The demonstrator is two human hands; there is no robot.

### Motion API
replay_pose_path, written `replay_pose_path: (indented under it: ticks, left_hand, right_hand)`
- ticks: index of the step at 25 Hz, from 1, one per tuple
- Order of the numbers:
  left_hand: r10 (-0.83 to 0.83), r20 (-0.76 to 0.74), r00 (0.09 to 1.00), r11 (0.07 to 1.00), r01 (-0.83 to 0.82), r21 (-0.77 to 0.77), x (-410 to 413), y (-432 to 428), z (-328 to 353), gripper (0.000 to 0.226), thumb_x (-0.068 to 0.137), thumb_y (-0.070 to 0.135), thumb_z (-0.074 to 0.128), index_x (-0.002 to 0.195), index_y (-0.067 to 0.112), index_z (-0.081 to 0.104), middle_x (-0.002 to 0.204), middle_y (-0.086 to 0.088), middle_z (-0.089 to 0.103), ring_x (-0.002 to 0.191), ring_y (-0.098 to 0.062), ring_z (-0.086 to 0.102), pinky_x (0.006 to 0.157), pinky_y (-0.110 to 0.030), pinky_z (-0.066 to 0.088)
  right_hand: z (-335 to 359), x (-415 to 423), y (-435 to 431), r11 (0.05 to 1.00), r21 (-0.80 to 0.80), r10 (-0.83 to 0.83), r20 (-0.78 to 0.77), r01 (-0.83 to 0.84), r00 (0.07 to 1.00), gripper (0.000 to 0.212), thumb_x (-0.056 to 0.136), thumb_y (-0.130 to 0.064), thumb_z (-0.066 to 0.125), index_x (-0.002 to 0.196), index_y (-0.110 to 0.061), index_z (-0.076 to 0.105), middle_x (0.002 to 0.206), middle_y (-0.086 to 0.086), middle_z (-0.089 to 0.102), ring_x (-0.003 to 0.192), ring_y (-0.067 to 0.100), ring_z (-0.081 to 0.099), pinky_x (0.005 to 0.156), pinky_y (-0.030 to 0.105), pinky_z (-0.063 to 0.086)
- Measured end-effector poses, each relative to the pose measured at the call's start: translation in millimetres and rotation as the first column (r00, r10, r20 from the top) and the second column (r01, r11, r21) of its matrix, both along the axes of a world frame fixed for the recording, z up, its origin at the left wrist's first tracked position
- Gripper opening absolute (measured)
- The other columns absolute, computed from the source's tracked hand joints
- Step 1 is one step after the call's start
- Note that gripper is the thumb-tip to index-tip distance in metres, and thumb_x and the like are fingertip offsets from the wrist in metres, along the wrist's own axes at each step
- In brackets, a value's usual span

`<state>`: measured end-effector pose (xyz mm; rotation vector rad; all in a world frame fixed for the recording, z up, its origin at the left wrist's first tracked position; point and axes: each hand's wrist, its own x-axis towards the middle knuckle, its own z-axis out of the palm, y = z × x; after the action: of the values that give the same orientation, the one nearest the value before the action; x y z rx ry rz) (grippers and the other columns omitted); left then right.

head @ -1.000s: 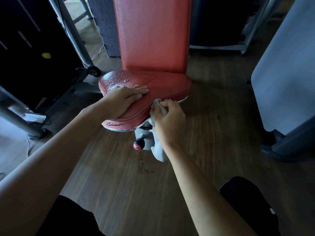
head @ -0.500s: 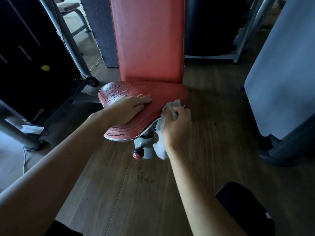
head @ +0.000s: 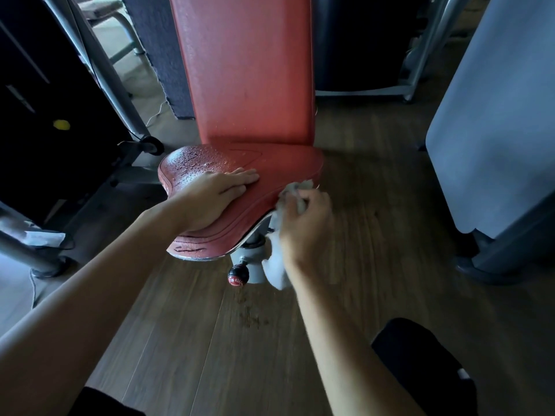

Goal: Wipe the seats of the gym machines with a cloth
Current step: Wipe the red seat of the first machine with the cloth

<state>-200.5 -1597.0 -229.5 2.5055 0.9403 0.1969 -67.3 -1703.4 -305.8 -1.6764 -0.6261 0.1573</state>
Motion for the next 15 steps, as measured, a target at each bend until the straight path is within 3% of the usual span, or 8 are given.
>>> replay_pose_path:
  ticks: [3,7,10,15]
  left_hand:
    - [0.004,0.009,1.000,1.000,-0.004,0.000,1,-1,1,0.041,0.105,0.013,0.045,0.145,0.021,0.050,0.153,0.011,0.042,0.145,-0.004,0.031,0.123,-0.024,0.016]
    - [0.003,0.008,1.000,1.000,-0.003,0.006,2,-3,3,0.041,0.106,0.014,0.044,0.146,0.022,0.049,0.154,0.013,0.040,0.145,-0.003,0.029,0.120,-0.019,0.013]
    - [0.003,0.011,1.000,1.000,-0.003,0.020,4,-5,2,0.041,0.106,0.013,0.044,0.146,0.021,0.049,0.154,0.011,0.040,0.146,-0.005,0.029,0.119,-0.018,0.013]
    - [0.026,-0.022,0.999,0.998,-0.025,0.056,5,-8,5,0.041,0.106,0.014,0.044,0.146,0.022,0.049,0.154,0.008,0.042,0.145,-0.008,0.033,0.119,-0.019,0.016]
  right_hand:
    - [1,-22,-10,0.993,0.045,0.106,0.135,-0.113,0.985,0.005,0.088,-0.016,0.071,0.091,-0.013,0.068,0.095,0.000,0.062,0.084,0.014,0.059,0.069,0.024,0.041]
    - [5,26,8,0.998,-0.055,-0.035,0.061,0.038,0.998,0.007,0.090,-0.020,0.069,0.093,-0.014,0.068,0.099,0.002,0.060,0.087,0.022,0.061,0.066,0.021,0.028]
    - [9,10,2,0.997,-0.075,0.017,0.014,-0.016,1.000,0.011,0.093,-0.026,0.067,0.097,-0.016,0.067,0.104,-0.001,0.060,0.090,0.018,0.062,0.071,0.026,0.038]
    - [14,-4,-5,0.989,-0.098,0.121,0.123,-0.110,0.985,0.010,0.094,-0.029,0.064,0.095,-0.019,0.066,0.102,-0.003,0.058,0.089,0.019,0.062,0.071,0.035,0.049]
